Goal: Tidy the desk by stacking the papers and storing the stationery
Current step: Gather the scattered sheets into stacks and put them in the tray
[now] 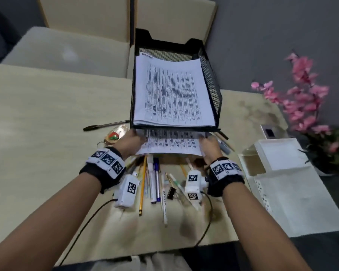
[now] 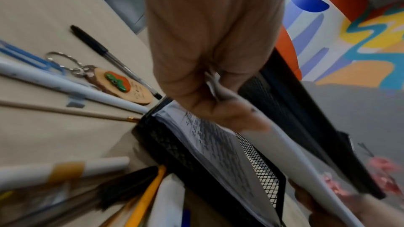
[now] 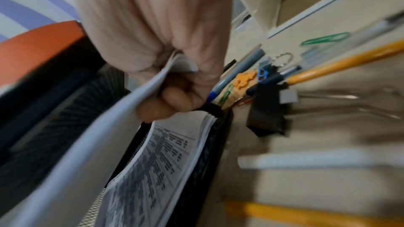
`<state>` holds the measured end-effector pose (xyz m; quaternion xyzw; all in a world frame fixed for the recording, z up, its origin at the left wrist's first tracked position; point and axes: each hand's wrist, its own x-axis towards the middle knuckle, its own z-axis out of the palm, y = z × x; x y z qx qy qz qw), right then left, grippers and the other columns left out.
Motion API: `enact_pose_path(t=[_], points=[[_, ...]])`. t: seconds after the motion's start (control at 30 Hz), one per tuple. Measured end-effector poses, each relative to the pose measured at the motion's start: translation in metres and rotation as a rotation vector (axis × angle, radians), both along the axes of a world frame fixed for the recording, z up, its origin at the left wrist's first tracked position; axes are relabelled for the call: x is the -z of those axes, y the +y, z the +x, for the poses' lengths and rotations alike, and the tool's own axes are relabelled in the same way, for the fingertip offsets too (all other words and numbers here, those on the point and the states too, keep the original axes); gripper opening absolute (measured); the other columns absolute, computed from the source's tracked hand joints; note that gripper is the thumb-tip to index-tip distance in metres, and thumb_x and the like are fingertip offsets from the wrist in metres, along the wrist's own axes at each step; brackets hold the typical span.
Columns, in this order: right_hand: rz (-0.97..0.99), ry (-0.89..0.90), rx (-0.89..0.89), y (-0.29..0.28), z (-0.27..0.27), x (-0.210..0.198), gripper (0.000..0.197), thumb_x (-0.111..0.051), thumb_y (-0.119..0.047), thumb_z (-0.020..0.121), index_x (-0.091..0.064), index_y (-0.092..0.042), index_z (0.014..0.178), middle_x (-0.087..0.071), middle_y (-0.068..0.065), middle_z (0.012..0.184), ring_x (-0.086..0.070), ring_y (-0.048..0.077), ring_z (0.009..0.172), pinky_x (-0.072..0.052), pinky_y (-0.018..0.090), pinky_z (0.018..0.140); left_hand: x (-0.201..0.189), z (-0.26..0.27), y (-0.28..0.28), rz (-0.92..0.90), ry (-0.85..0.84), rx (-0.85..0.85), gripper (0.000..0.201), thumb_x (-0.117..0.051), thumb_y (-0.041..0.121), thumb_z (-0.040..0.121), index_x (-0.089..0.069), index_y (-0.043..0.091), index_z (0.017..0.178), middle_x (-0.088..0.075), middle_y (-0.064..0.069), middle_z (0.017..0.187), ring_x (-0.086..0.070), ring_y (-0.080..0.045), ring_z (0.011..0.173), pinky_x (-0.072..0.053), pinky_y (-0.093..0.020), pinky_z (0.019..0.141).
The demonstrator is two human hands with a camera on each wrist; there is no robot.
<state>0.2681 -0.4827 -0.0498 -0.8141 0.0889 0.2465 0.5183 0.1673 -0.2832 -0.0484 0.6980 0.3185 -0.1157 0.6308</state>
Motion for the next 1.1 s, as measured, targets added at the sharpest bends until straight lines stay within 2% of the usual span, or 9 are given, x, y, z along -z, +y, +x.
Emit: enact_pose_path(t=[0.1,0.13,0.2,0.33,0.43,0.53,0.67,0.87,1.1], points=[[-0.265,0.038,-0.145,0.001,0.027,0.002,0.036,-0.039,-0.007,0.096,-0.046,0.007,0.129,-0.051,0.026,0.133,-0.05,0.035,0.123,-0.046,0.022,0.073,-0.005,0.021,-0.007,0.343,0.063,-0.053,0.027,-0.043,0.004,0.094,-0.058,0.003,0.116,-0.059,-0.012,0.105,-0.058,-0.025,0.088,-0.042,-0.007,0.049],[-0.318,0.037,-0.227,0.001,0.033,0.003,0.038,-0.038,-0.01,0.097,-0.046,0.008,0.129,-0.049,0.026,0.135,-0.048,0.034,0.125,-0.045,0.018,0.07,-0.005,0.027,-0.007,0.389,0.104,-0.036,0.03,-0.045,0.003,0.093,-0.056,0.001,0.121,-0.06,-0.013,0.117,-0.058,-0.027,0.104,-0.042,-0.008,0.06],[-0.458,-0.032,-0.39,0.004,0.038,0.007,0.04,-0.035,-0.012,0.099,-0.042,0.008,0.133,-0.042,0.025,0.142,-0.042,0.032,0.131,-0.042,0.025,0.094,0.003,0.038,-0.006,0.449,0.186,0.084,0.037,-0.049,0.007,0.094,-0.05,-0.001,0.13,-0.051,-0.011,0.137,-0.046,-0.026,0.129,-0.035,-0.018,0.095],[-0.55,-0.353,-0.514,0.02,0.044,0.012,0.043,-0.035,-0.016,0.1,-0.035,-0.002,0.14,-0.032,0.016,0.151,-0.031,0.026,0.139,-0.018,0.033,0.116,0.019,0.046,-0.007,0.509,0.145,0.115,0.048,-0.047,0.019,0.096,-0.038,0.003,0.141,-0.036,-0.012,0.15,-0.033,-0.026,0.138,-0.024,-0.029,0.115],[-0.669,-0.352,-0.57,0.017,0.043,0.02,0.041,-0.041,-0.015,0.096,-0.042,-0.005,0.136,-0.037,0.014,0.148,-0.035,0.028,0.136,-0.025,0.035,0.114,0.02,0.037,-0.008,0.521,0.044,0.048,0.051,-0.052,0.022,0.093,-0.04,0.003,0.139,-0.043,-0.013,0.145,-0.04,-0.026,0.134,-0.031,-0.028,0.106],[-0.713,-0.322,-0.428,0.011,0.028,0.017,0.037,-0.051,-0.017,0.091,-0.052,-0.003,0.125,-0.053,0.02,0.132,-0.05,0.036,0.121,-0.043,0.039,0.099,0.017,0.017,0.011,0.58,-0.066,-0.168,0.047,-0.059,0.022,0.084,-0.047,0.0,0.124,-0.061,-0.021,0.118,-0.057,-0.036,0.109,-0.042,-0.032,0.08],[-0.887,-0.531,-0.417,0.024,-0.009,0.007,0.027,-0.053,-0.021,0.086,-0.062,-0.002,0.104,-0.058,0.024,0.12,-0.048,0.038,0.116,-0.036,0.045,0.1,0.027,-0.004,0.053,0.689,0.096,-0.266,0.028,-0.055,0.011,0.087,-0.05,0.003,0.113,-0.059,-0.021,0.114,-0.056,-0.037,0.104,-0.045,-0.04,0.083],[-0.533,-0.549,-0.779,0.083,-0.069,-0.002,0.035,-0.044,-0.021,0.095,-0.048,-0.008,0.127,-0.053,0.015,0.128,-0.047,0.027,0.12,-0.034,0.04,0.106,0.053,-0.015,0.066,0.795,0.323,0.03,0.063,-0.066,0.035,0.082,-0.042,0.002,0.13,-0.035,-0.018,0.138,-0.036,-0.035,0.128,-0.04,-0.047,0.099],[-0.438,-0.482,-1.049,0.12,-0.087,0.015,0.036,-0.045,-0.01,0.088,-0.05,-0.008,0.123,-0.052,0.015,0.127,-0.046,0.031,0.117,-0.042,0.043,0.098,0.054,-0.013,0.074,0.693,0.31,0.145,0.047,-0.062,0.026,0.086,-0.05,0.0,0.123,-0.047,-0.023,0.13,-0.047,-0.038,0.119,-0.04,-0.039,0.099]])
